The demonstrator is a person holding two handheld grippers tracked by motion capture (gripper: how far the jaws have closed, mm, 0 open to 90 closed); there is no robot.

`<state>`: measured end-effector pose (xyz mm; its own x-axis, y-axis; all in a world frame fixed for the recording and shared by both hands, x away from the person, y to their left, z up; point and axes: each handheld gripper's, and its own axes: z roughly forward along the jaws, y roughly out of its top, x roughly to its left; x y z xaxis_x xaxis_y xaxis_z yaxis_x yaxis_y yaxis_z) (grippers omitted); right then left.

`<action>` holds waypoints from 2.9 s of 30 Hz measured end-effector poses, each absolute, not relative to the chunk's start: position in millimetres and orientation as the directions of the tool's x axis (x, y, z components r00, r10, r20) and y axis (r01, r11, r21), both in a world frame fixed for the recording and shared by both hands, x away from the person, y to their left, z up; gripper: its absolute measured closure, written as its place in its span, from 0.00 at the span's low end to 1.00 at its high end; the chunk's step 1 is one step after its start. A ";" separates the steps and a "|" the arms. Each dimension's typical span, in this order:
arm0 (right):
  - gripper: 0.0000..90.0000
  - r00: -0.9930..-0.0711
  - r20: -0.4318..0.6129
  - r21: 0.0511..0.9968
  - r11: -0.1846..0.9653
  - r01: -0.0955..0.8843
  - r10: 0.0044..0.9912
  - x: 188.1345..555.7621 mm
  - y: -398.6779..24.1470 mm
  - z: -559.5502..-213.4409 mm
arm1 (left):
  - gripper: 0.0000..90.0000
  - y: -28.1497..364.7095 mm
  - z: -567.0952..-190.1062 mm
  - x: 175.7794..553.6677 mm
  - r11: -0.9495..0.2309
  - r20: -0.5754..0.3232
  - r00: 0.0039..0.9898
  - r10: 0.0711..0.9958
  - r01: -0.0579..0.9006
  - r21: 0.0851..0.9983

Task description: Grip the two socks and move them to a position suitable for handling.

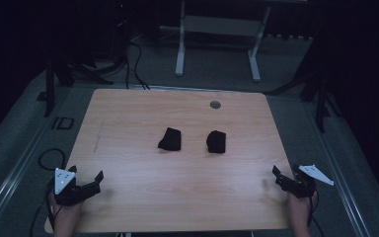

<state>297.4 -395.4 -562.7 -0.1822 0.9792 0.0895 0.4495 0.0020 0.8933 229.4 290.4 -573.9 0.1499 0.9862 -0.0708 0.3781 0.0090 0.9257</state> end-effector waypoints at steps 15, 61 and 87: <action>0.16 -0.223 0.062 0.862 0.060 0.504 0.973 304.2 -390.8 -563.1 | 0.03 284.2 -569.6 227.2 0.000 -0.068 0.176 0.982 0.359 0.933; 0.16 -0.587 0.097 0.762 0.319 0.563 0.804 413.4 -234.8 -526.3 | 0.03 253.0 -568.7 235.7 -0.060 -0.129 0.335 0.933 0.499 0.864; 0.76 -0.535 -0.218 0.703 0.511 0.494 0.816 435.2 -171.8 -561.6 | 0.04 249.4 -569.2 235.6 -0.097 -0.113 0.375 0.920 0.498 0.862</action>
